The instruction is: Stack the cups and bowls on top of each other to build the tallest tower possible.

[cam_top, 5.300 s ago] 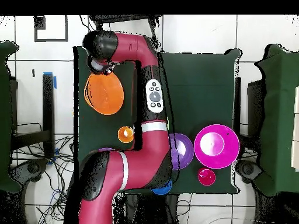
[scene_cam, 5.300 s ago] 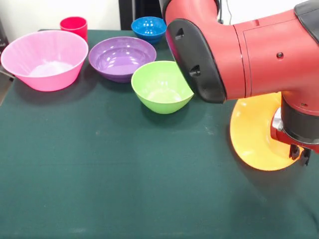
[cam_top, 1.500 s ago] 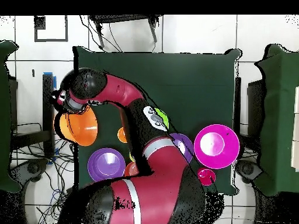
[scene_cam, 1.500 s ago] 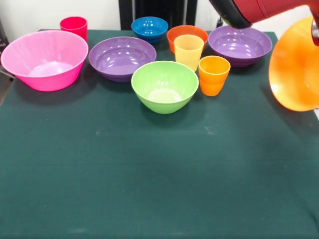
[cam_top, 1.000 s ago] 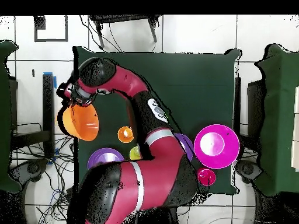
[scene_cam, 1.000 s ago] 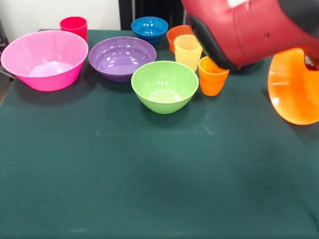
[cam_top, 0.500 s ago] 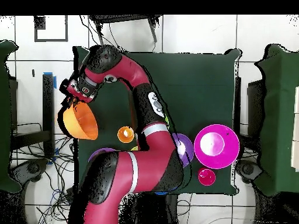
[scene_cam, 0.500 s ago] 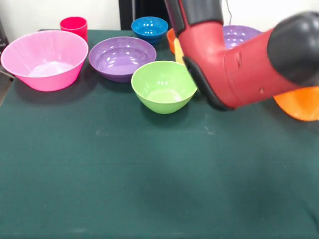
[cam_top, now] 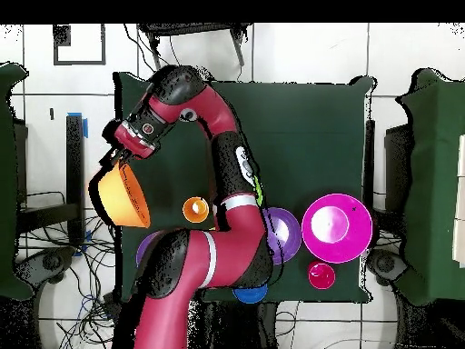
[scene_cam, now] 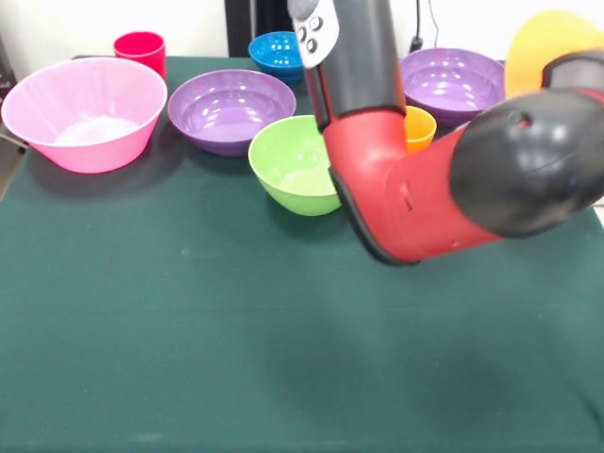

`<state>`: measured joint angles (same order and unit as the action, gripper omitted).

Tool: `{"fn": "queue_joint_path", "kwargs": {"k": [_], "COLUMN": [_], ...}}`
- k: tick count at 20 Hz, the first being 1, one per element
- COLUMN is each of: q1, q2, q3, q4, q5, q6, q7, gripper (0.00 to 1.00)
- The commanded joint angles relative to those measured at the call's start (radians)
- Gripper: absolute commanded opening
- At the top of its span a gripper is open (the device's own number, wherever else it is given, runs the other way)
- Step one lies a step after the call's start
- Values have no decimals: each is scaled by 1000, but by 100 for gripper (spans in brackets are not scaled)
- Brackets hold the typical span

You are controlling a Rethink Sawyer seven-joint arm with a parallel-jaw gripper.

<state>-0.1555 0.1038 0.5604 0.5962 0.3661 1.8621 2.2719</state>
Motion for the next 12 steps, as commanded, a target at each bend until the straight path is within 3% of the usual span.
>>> {"fn": "queue_joint_path", "kwargs": {"k": [1,12], "q1": [-34,-87], "q2": [104,147], "q3": [107,174], "q4": [-101,-152], "q5": [38,-46], "q6": [128,139], "q7": [242,193], "gripper": [0,0]}}
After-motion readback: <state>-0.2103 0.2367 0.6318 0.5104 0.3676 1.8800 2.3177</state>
